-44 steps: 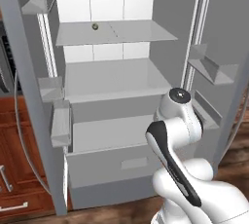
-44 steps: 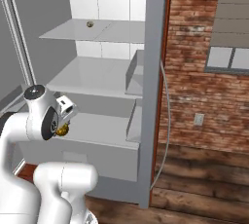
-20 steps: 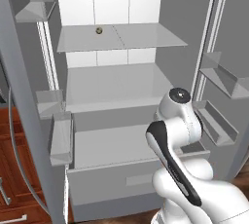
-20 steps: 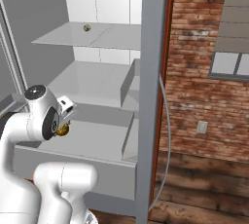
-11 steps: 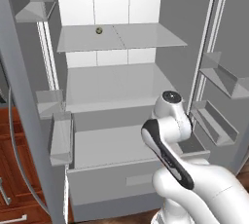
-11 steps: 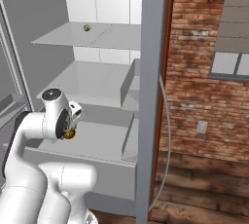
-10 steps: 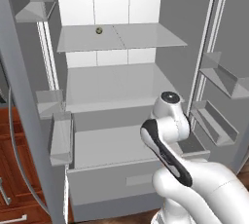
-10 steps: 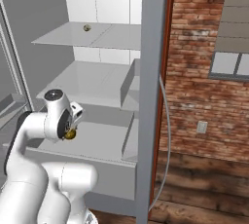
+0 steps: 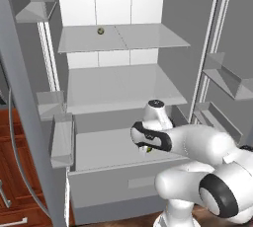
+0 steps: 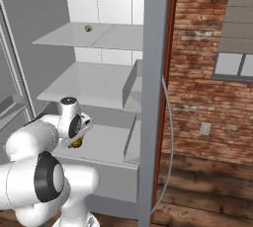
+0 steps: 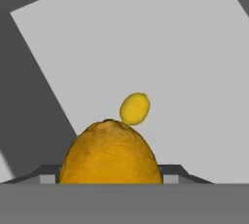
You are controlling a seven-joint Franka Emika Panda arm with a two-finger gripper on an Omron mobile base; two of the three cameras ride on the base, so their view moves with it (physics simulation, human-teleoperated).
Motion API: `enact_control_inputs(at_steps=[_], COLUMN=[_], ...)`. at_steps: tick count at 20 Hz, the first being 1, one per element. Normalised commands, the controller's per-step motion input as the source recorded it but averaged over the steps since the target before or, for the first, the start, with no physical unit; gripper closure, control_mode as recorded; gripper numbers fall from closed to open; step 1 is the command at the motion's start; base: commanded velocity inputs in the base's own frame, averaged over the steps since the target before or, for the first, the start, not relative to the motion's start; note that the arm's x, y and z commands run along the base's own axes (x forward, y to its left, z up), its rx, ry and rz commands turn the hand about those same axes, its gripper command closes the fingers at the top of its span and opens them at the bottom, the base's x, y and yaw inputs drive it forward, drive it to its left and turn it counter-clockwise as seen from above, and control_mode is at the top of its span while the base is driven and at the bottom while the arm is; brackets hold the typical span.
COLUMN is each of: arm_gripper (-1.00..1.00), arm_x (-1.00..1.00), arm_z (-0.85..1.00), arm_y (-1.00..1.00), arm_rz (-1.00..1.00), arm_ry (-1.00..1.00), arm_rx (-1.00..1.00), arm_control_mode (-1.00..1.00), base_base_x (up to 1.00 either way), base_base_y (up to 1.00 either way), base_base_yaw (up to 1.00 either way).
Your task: Place the lemons inside the fridge drawer. Close the drawer after placing the vegetables.
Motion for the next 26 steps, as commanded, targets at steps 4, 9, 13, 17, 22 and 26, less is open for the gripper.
enact_control_inputs(at_steps=[4, 9, 13, 17, 22, 26], arm_gripper=[1.0, 1.0, 1.0, 1.0, 1.0, 1.0], arm_x=[0.65, 0.36, 0.08, 0.0, 0.0, 0.0], arm_z=[-0.46, -0.48, -0.6, -0.62, -0.47, -0.3], arm_y=[0.31, 0.18, 0.05, 0.0, 0.0, 0.0], arm_rz=[0.0, 0.0, 0.0, 0.0, 0.0, 0.0], arm_ry=[0.23, 0.11, 0.0, -0.03, -0.01, 0.0], arm_rx=[-0.01, -0.01, -0.01, 0.0, 0.0, 0.0], arm_control_mode=[-1.0, -1.0, -1.0, -1.0, -1.0, -1.0], base_base_x=[0.0, 0.0, 0.0, 0.0, 0.0, 0.0], base_base_y=[0.0, 0.0, 0.0, 0.0, 0.0, 0.0], base_base_yaw=[0.0, 0.0, 0.0, 0.0, 0.0, 0.0])
